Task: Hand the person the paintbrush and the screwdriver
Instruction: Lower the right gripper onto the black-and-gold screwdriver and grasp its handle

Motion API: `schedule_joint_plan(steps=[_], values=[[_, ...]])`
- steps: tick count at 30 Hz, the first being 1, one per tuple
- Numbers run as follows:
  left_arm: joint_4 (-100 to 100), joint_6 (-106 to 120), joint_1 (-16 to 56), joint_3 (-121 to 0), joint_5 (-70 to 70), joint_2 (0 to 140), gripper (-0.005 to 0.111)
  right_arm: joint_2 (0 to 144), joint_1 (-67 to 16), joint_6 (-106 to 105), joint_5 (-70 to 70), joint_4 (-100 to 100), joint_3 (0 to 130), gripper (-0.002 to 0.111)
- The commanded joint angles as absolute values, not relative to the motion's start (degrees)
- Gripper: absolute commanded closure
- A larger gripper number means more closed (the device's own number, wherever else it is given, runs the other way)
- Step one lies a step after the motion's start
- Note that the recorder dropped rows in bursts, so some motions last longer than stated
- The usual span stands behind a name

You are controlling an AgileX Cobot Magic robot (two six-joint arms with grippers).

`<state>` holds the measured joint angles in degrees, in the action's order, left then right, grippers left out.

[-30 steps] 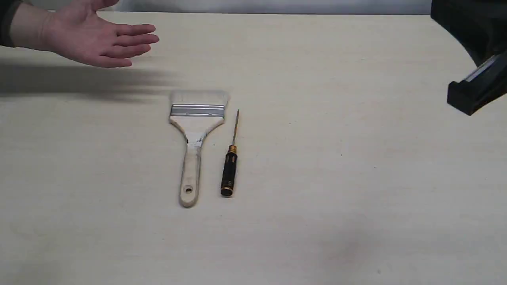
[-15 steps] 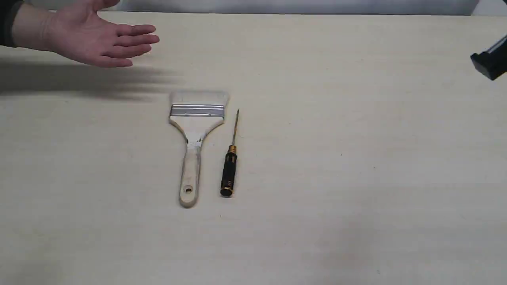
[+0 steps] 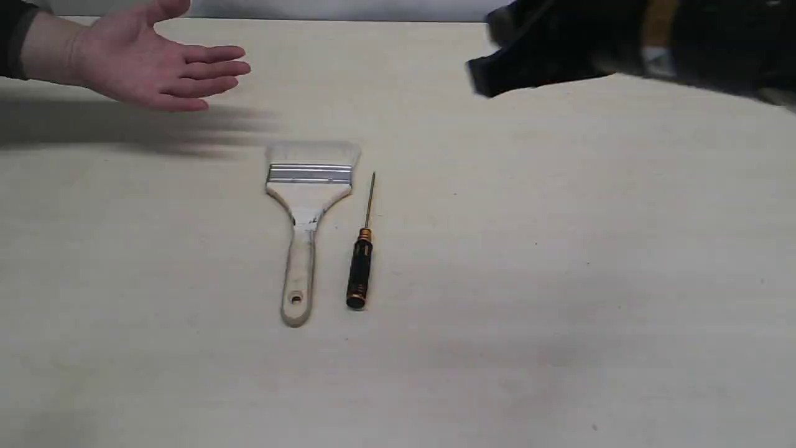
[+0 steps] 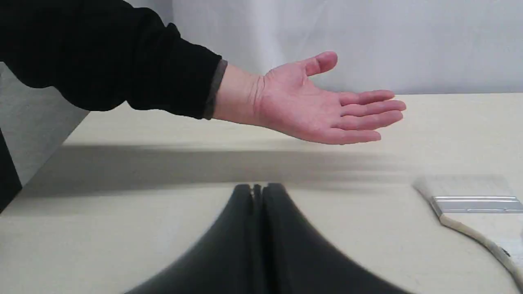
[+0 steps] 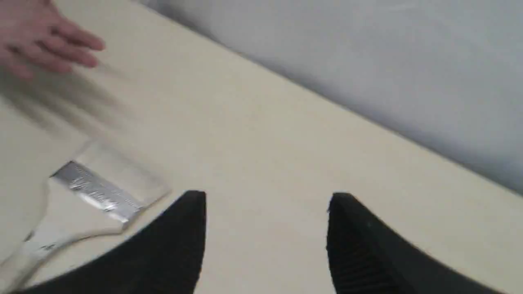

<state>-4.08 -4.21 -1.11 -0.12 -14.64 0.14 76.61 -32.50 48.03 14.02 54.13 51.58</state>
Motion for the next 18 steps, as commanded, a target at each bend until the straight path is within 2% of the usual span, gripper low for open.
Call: schedule_joint_plan(steps=[1, 6, 11, 14, 18], values=[[-3.9, -4.3, -0.6, 0.0, -14.3, 0.0, 0.107, 82.4, -37.6, 48.5, 20.8, 47.1, 55.6, 0.058], [-3.9, -4.3, -0.6, 0.0, -14.3, 0.0, 0.107, 91.7, -39.5, 39.7, 31.8, 31.3, 62.8, 0.058], [-3.9, -4.3, -0.6, 0.0, -14.3, 0.0, 0.107, 98.4, -39.5, 26.5, 32.7, 14.1, 66.3, 0.053], [-3.9, -4.3, -0.6, 0.0, -14.3, 0.0, 0.107, 101.5, -39.5, 26.4, 32.6, 11.5, 68.2, 0.047], [-4.0, -4.3, -0.6, 0.0, -14.2, 0.0, 0.107, 105.1, -39.5, 26.4, 32.6, 10.5, 70.0, 0.047]])
